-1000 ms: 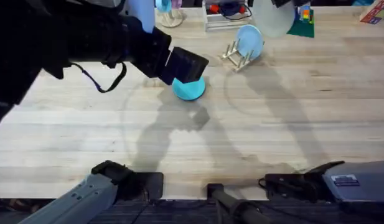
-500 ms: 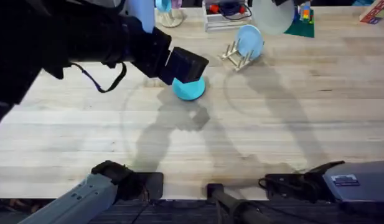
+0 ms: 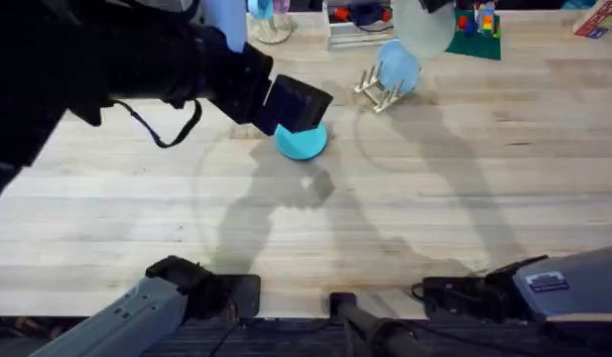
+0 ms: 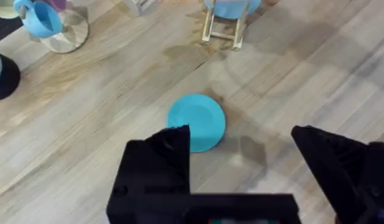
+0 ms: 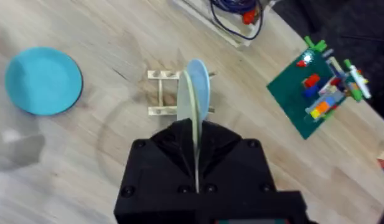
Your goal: Pick up the plates from the table one by one and place each into a slot on the dish rack.
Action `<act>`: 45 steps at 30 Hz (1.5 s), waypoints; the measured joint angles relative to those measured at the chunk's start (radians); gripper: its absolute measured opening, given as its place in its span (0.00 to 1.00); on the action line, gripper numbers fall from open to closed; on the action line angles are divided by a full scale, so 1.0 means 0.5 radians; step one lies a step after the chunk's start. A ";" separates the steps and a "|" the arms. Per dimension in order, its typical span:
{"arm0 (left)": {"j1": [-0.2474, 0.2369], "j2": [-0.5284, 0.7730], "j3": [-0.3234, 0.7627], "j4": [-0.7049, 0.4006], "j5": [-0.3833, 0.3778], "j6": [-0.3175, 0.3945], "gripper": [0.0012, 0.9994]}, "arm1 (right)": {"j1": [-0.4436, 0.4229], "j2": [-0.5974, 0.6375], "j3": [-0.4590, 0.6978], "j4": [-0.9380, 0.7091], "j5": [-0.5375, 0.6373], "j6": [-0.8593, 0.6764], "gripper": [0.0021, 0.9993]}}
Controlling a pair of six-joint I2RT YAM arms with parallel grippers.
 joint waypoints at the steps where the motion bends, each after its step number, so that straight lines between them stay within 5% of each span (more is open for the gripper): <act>1: 0.000 0.000 0.000 0.000 0.000 0.000 0.99 | -0.026 0.002 0.000 0.007 -0.026 0.000 0.03; 10: 0.000 0.000 0.000 0.000 0.000 0.000 0.99 | -0.204 0.005 0.004 0.035 -0.168 -0.011 0.03; 45: 0.000 0.000 0.000 0.000 0.000 0.000 0.99 | -0.209 0.443 0.011 0.158 -0.324 -0.240 0.03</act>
